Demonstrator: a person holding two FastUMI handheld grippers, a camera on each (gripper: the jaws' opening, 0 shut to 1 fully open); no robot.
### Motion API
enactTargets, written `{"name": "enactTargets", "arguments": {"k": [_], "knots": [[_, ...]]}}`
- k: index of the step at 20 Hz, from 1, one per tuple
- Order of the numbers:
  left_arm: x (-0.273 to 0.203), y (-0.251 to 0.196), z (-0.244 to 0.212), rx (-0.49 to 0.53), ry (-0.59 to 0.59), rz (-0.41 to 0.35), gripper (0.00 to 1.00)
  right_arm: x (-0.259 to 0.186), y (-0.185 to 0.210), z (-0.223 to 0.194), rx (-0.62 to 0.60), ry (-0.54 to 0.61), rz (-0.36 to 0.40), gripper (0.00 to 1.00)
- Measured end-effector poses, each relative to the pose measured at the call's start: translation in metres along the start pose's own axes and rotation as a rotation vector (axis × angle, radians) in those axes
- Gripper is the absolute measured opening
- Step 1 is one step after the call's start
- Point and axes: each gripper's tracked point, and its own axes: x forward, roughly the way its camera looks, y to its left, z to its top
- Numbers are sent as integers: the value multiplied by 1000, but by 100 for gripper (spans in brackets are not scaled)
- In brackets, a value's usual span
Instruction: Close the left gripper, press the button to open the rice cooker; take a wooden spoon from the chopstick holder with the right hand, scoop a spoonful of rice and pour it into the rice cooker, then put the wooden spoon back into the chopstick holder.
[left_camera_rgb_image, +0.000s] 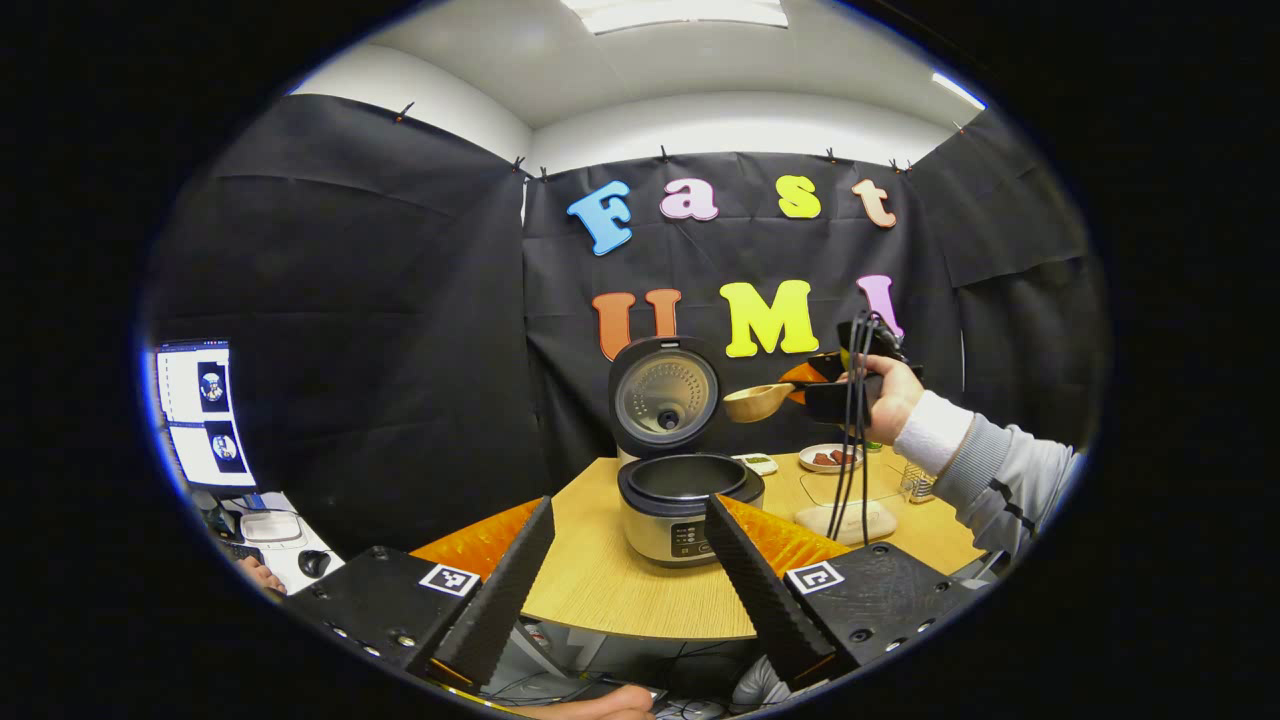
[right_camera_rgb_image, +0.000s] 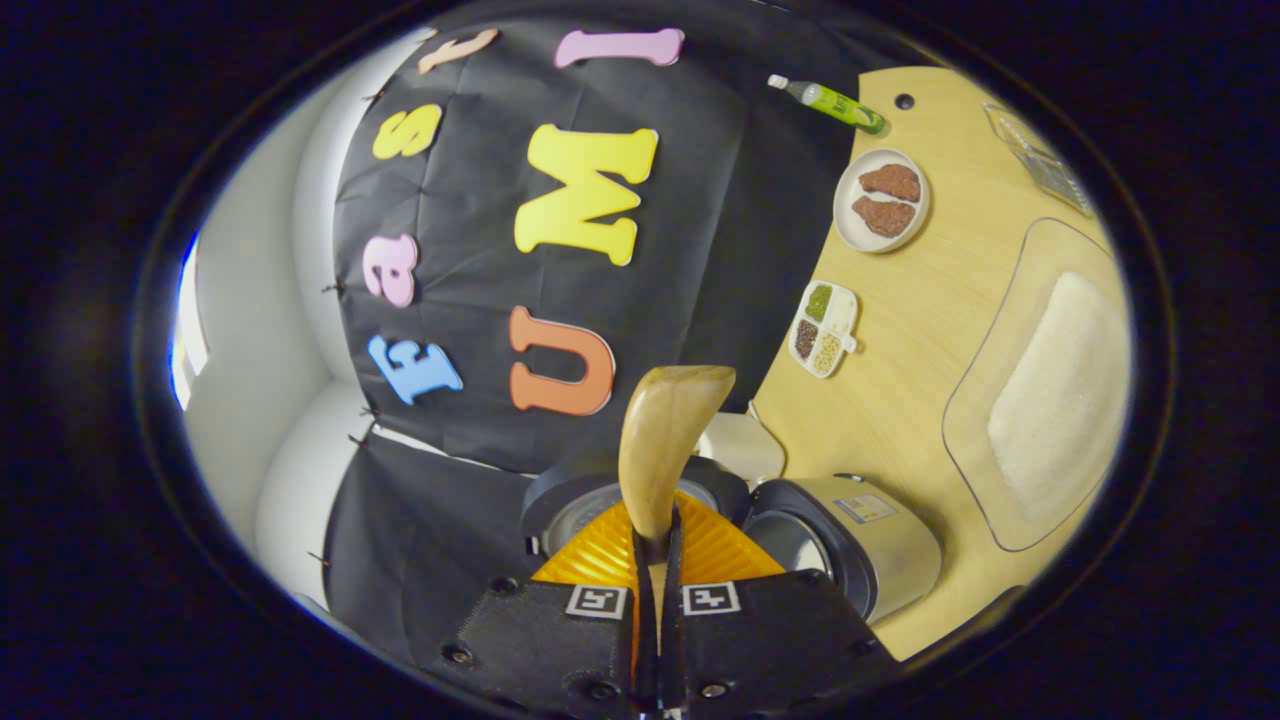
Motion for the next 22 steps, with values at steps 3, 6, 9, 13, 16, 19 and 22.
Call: {"name": "enactTargets", "arguments": {"k": [3,6,9,13,16,19,22], "knots": [[2,3,-3,-14,-1,2,96,18,9,-18,-194,9,-37,7],[1,-1,-7,-24,13,-13,96,28,-3,-33,-315,17,-97,7],[-3,0,-2,-16,-2,-8,96,35,0,-43,-447,22,-120,7],[-7,-6,-1,-8,-23,-20,96,30,-3,-58,-650,-2,-127,7],[-3,-5,-11,-26,7,-18,96,32,-3,-61,-831,-31,-153,8],[-2,0,-18,-44,39,0,96,35,13,-58,-1048,-101,-120,7],[-5,4,-11,-43,25,12,96,31,27,-64,-1201,-143,-105,8]]}}
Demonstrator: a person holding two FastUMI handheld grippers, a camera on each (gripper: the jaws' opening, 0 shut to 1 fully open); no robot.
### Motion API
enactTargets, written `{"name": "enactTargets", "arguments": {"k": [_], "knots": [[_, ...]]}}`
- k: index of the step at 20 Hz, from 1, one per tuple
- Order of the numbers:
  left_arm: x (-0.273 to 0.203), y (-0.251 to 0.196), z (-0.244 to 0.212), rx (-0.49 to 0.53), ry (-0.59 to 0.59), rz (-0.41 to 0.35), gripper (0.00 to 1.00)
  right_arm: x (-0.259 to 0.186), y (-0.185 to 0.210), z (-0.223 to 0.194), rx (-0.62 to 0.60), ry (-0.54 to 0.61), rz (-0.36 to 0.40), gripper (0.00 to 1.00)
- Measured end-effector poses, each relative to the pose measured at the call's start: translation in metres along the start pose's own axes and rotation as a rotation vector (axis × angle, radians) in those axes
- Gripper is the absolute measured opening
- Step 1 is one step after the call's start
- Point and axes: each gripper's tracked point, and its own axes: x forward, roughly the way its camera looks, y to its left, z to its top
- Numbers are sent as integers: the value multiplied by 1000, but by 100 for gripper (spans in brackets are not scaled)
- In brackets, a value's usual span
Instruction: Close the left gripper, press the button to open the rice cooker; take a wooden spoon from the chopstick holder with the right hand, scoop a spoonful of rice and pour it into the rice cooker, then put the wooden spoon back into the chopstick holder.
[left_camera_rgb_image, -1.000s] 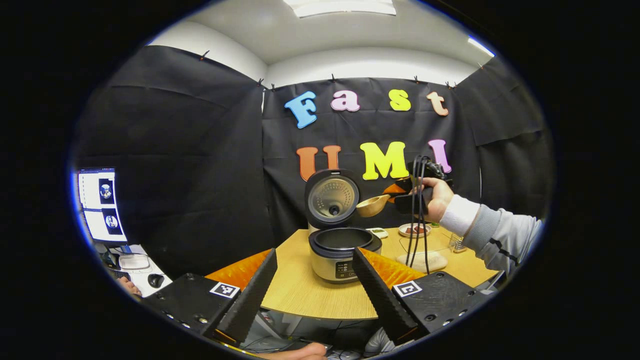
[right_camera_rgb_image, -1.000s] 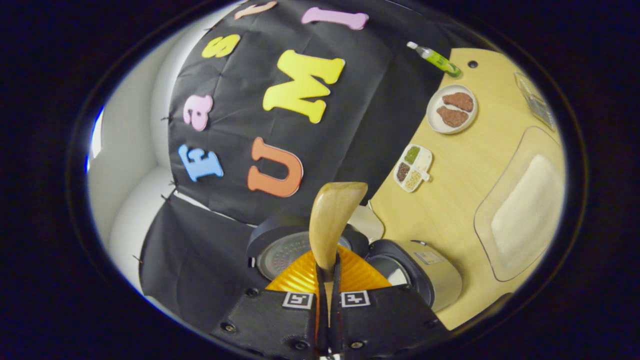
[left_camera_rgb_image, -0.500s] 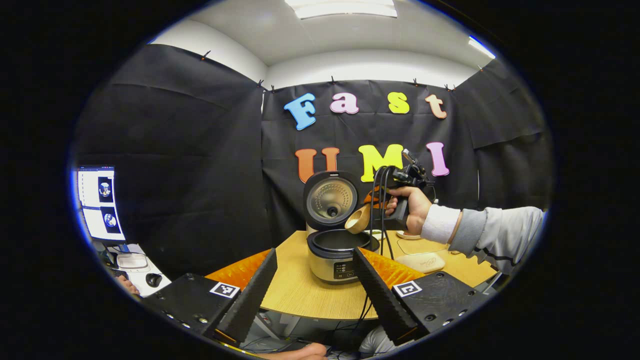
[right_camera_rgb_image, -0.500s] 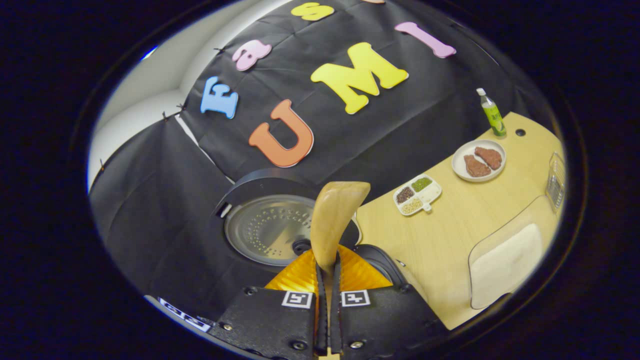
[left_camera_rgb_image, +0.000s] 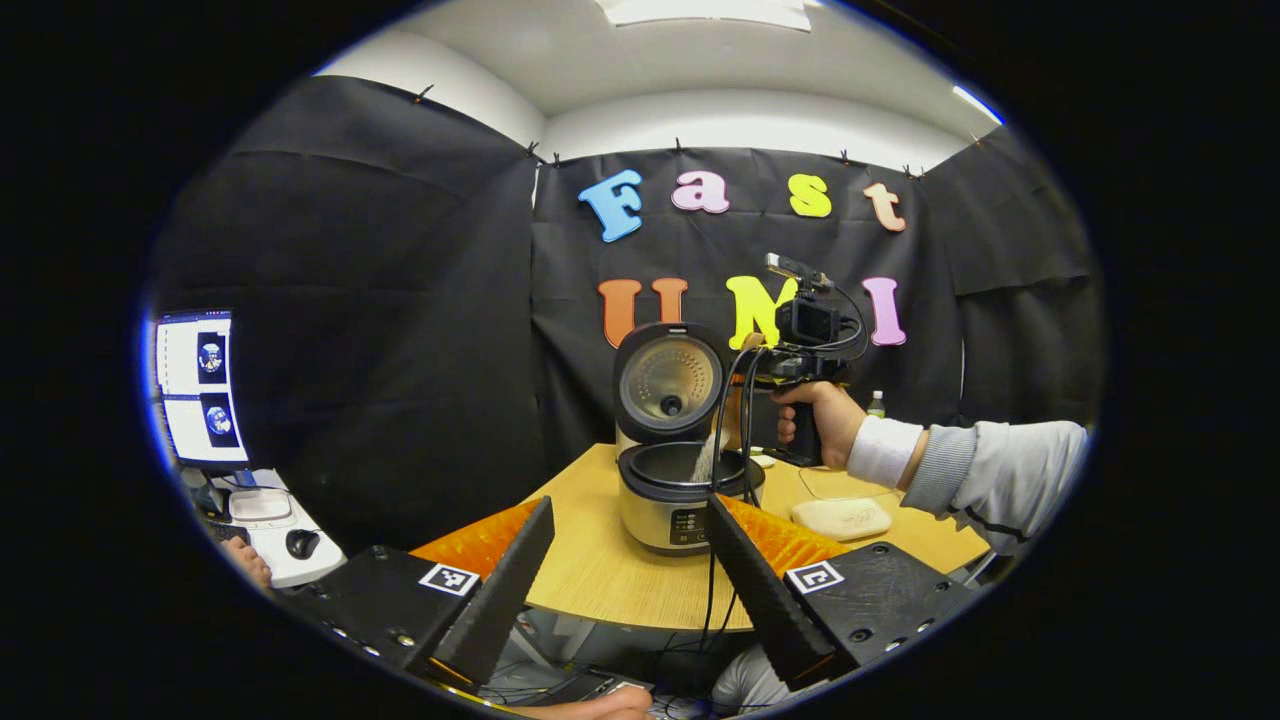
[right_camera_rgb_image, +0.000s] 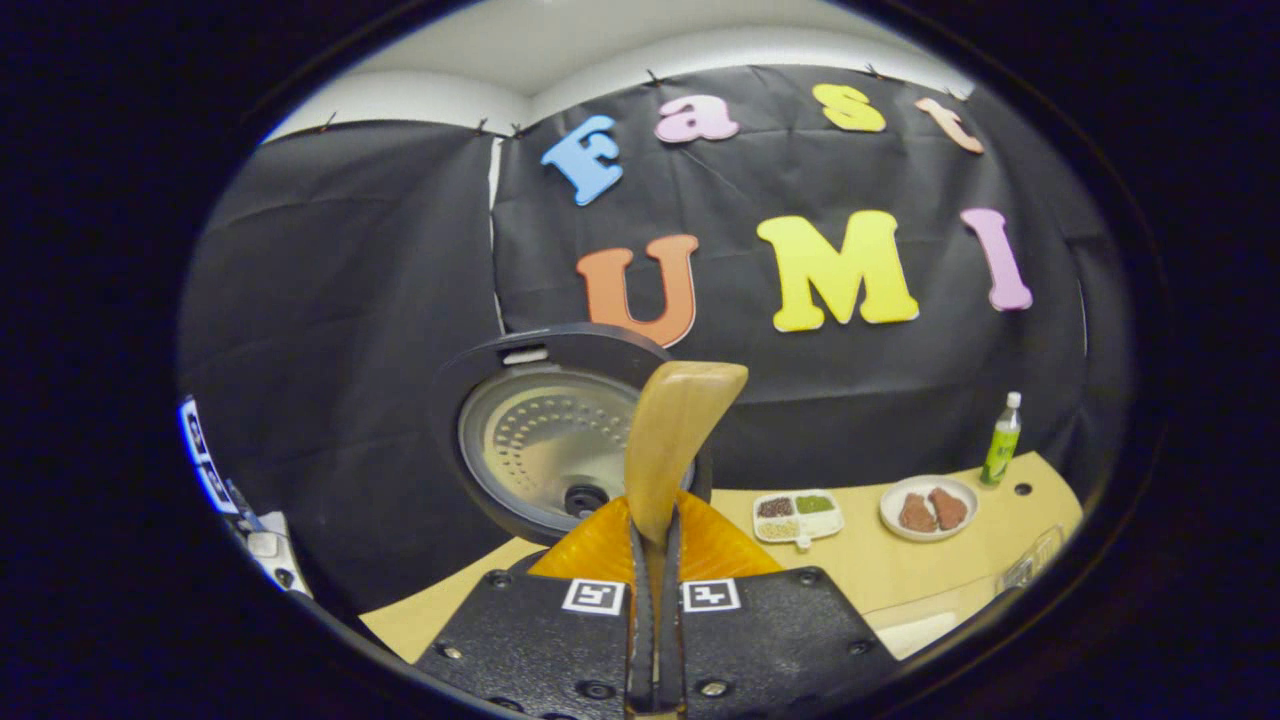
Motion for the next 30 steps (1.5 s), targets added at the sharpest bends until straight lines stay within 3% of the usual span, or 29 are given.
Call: {"name": "enactTargets", "arguments": {"k": [7,16,22,30], "knots": [[-4,-1,-4,24,2,12,96,-18,18,36,-270,-170,-40,8],[-5,-19,-2,43,2,-11,96,-42,66,45,-647,-276,26,8],[-6,-36,5,50,2,-38,96,-55,32,50,-595,-242,10,8],[2,-67,9,62,1,-64,96,-81,-94,87,-406,-213,-117,9]]}}
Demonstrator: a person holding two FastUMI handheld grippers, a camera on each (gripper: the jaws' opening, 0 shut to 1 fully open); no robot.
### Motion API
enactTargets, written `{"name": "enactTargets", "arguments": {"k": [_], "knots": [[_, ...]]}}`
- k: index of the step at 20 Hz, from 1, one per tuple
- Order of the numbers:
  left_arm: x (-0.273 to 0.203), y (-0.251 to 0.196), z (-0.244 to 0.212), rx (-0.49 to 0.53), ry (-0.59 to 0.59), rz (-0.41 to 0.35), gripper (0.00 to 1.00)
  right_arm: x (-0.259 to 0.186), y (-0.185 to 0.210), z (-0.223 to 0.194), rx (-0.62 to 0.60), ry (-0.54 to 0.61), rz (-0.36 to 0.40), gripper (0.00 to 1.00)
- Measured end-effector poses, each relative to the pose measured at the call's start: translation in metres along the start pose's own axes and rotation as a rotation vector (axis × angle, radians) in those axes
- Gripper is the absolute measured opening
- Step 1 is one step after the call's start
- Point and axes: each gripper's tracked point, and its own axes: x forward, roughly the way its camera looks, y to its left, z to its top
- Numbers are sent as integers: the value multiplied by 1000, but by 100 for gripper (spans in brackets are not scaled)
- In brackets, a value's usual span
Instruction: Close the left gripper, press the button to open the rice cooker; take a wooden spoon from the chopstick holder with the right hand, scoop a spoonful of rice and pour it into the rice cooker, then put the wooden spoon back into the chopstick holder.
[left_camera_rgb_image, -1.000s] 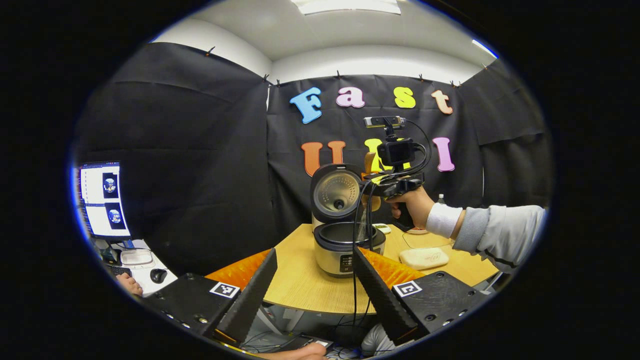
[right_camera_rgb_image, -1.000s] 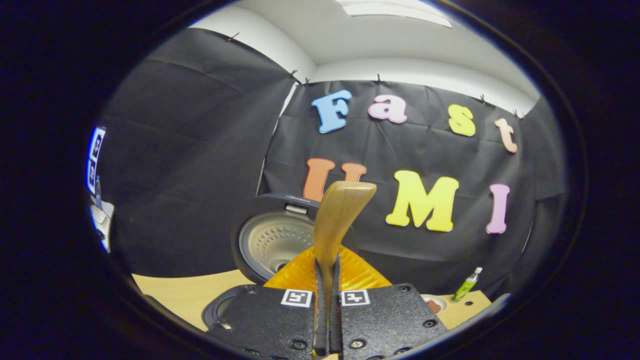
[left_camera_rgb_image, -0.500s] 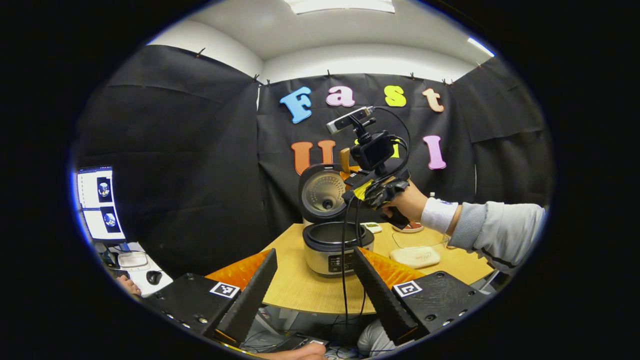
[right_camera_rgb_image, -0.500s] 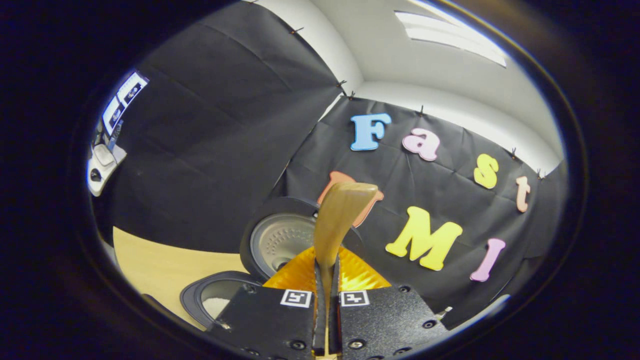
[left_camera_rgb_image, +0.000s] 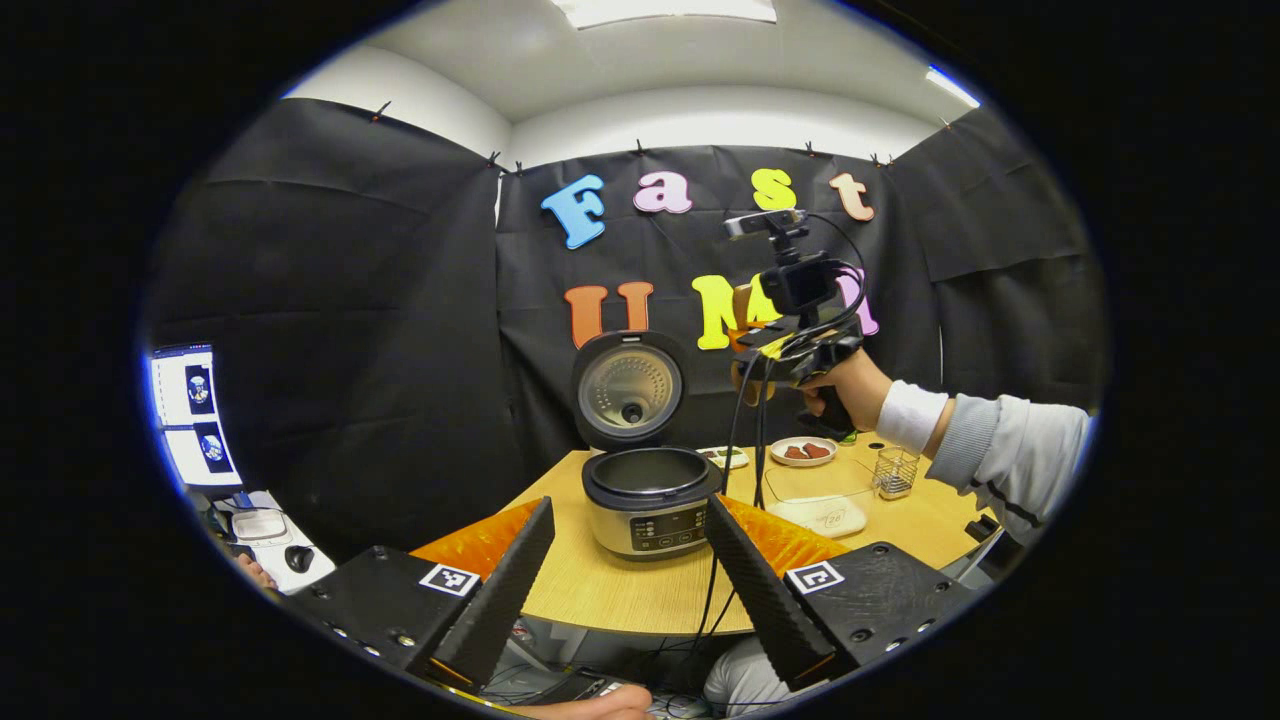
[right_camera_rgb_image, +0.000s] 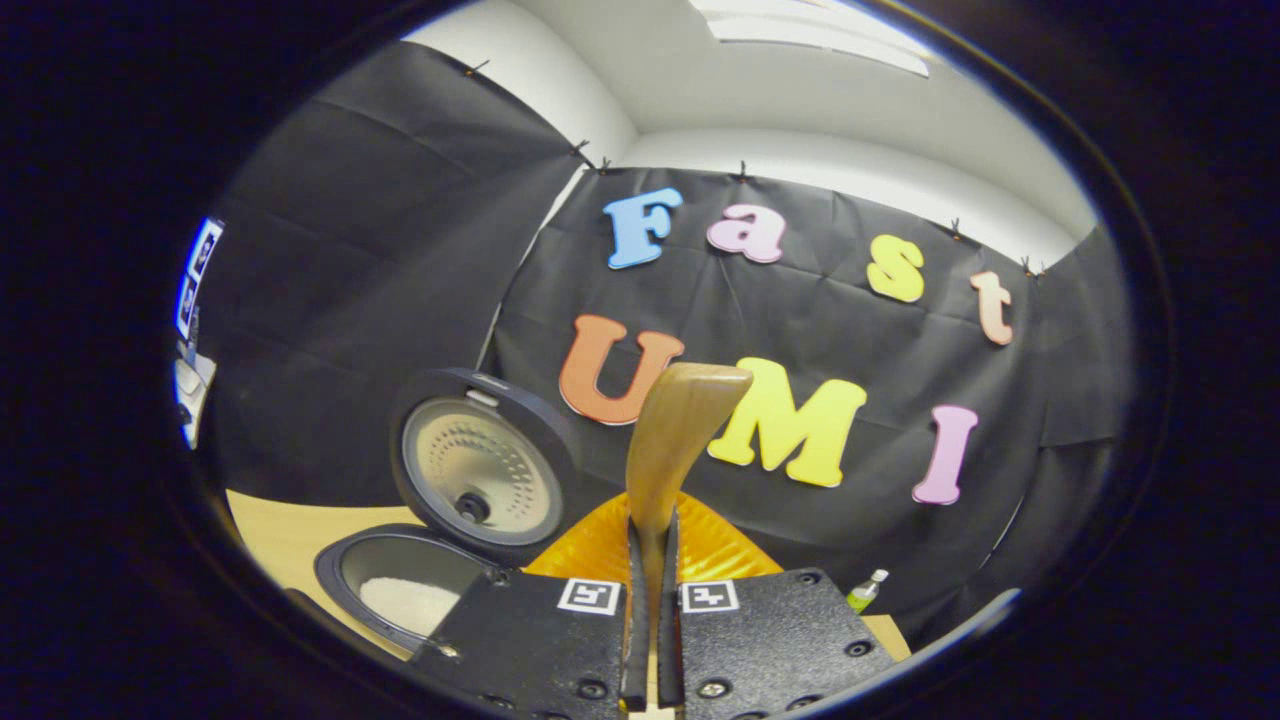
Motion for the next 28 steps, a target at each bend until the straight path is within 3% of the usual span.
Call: {"name": "enactTargets", "arguments": {"k": [8,14,21,28], "knots": [[6,-24,9,7,-29,-15,96,-25,-147,-11,178,37,-164,9],[15,-37,15,-8,-35,-2,96,-55,-219,-29,166,48,-229,9],[29,-39,34,-29,-86,33,96,-69,-258,-80,189,67,-250,10],[54,-43,36,-30,-96,26,96,-66,-276,-190,238,203,-267,11]]}}
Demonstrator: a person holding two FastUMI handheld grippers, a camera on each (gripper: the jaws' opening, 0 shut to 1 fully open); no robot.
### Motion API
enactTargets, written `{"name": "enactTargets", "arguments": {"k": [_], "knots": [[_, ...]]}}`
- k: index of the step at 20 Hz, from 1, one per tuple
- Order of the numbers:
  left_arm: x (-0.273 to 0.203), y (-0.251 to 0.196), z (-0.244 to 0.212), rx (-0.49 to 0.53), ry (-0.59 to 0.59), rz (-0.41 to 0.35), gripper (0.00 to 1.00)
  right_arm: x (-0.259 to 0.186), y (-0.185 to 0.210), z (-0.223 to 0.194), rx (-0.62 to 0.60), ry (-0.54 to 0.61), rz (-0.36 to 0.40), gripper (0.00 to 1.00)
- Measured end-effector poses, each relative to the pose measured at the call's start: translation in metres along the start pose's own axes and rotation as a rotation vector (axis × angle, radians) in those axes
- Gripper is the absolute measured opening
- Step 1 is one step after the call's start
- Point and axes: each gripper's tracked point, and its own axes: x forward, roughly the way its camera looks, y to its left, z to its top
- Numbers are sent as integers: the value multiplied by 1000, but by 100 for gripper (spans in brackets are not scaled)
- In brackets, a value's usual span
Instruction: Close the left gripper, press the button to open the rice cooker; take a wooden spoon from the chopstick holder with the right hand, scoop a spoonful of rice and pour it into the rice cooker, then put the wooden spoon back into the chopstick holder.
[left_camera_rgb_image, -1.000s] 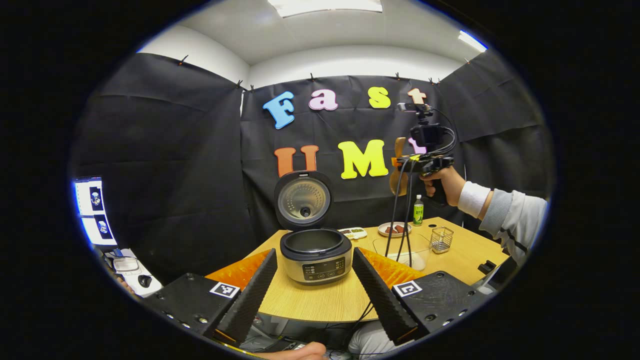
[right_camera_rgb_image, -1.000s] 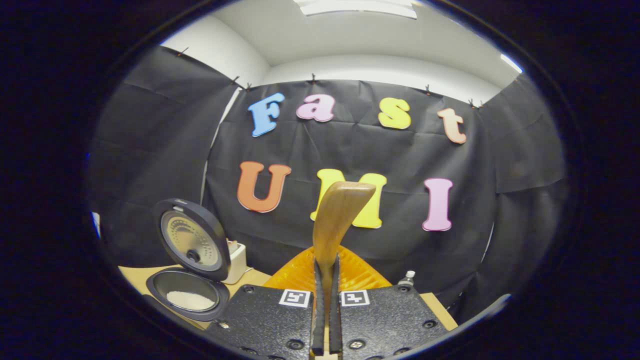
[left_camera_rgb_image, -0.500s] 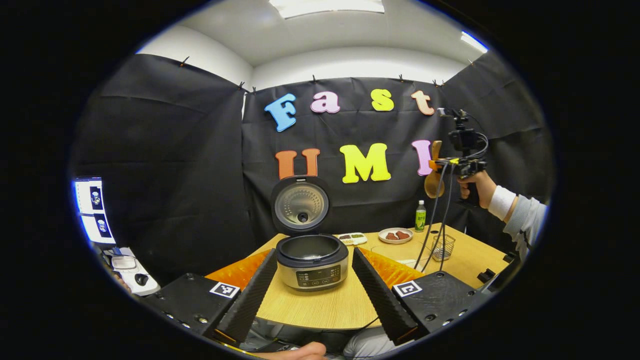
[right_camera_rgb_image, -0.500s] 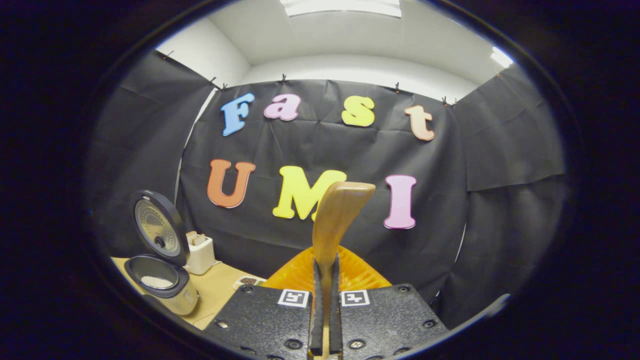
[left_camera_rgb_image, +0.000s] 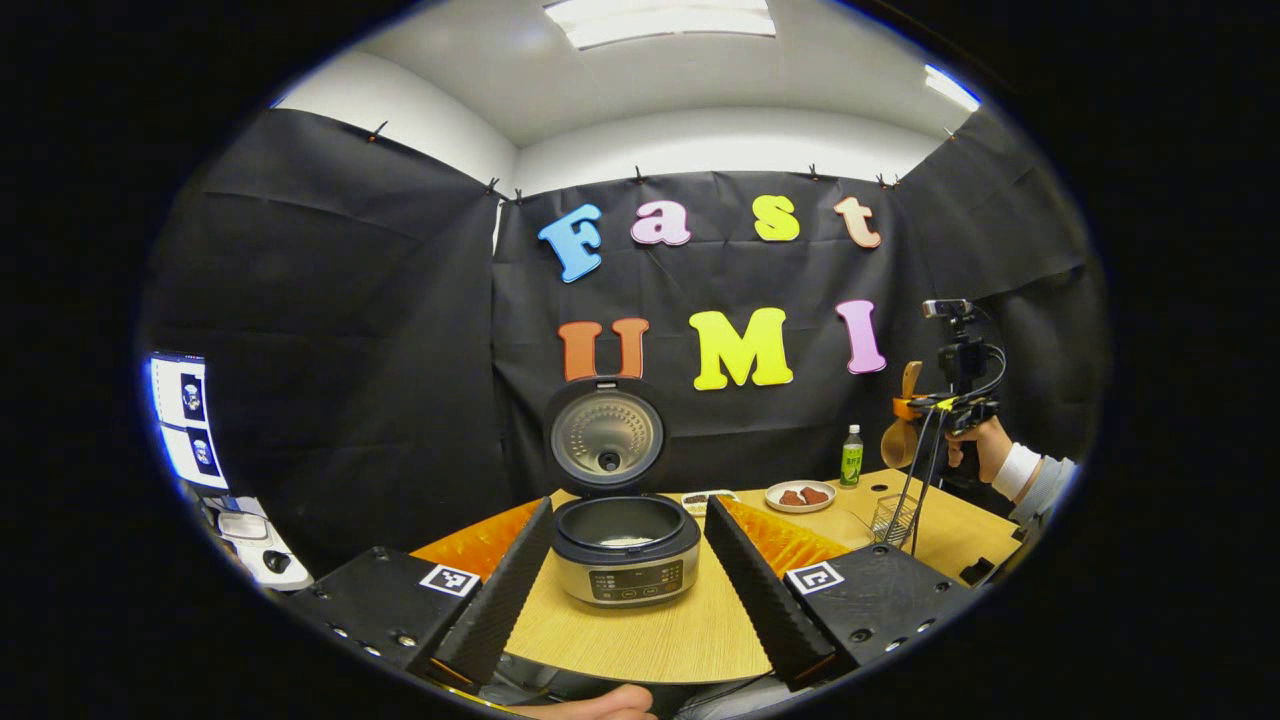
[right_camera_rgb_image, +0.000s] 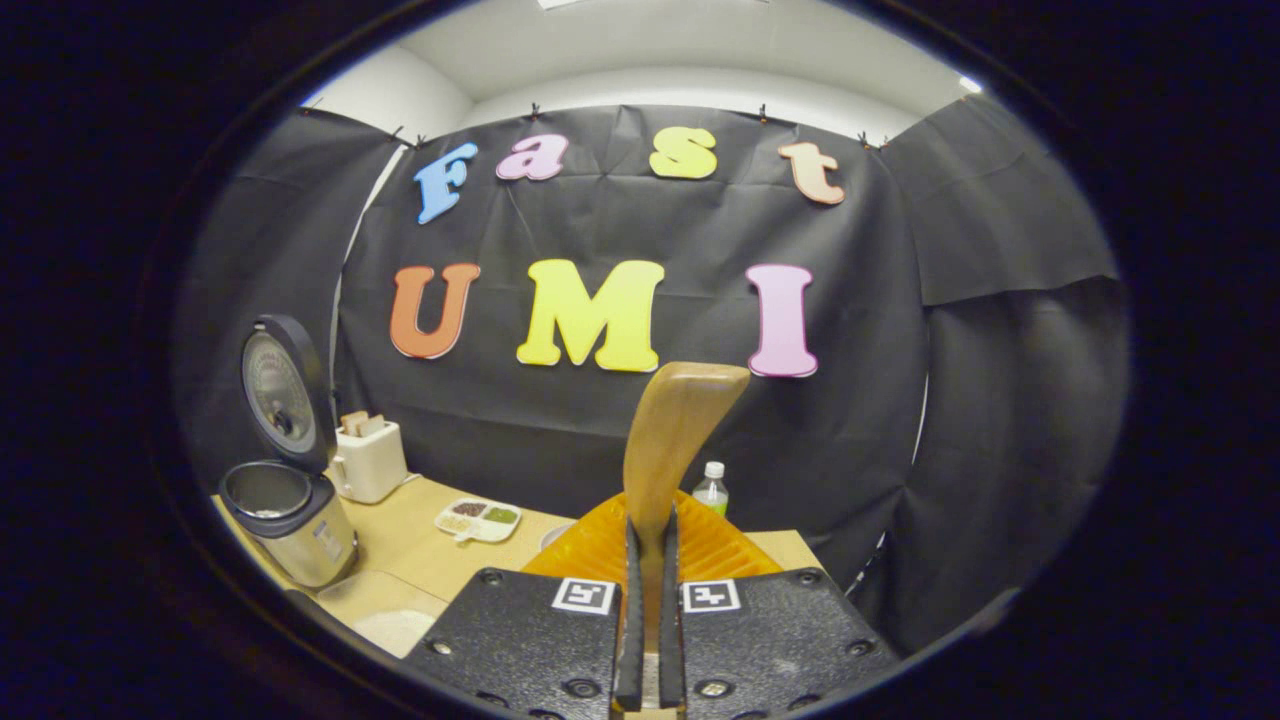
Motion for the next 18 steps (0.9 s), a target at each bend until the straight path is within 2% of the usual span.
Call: {"name": "enactTargets", "arguments": {"k": [6,9,12,13,14,15,16,17,18], "knots": [[30,3,-5,-25,17,27,96,20,-16,-64,74,106,16,12],[49,-1,-6,10,51,23,96,25,-14,-78,120,152,49,12],[71,-1,3,35,65,29,96,27,-11,-85,164,193,80,18],[79,-2,7,33,59,30,96,27,-17,-81,184,192,66,23],[87,-1,9,26,58,33,96,27,-21,-78,197,186,60,48],[96,-1,11,13,59,35,96,30,-33,-77,191,184,9,55],[104,0,12,0,61,36,96,29,-39,-70,189,162,-6,72],[112,0,14,-8,62,35,96,30,-44,-64,179,145,-19,82],[121,0,18,-1,55,27,96,26,-47,-57,166,128,-30,84]]}}
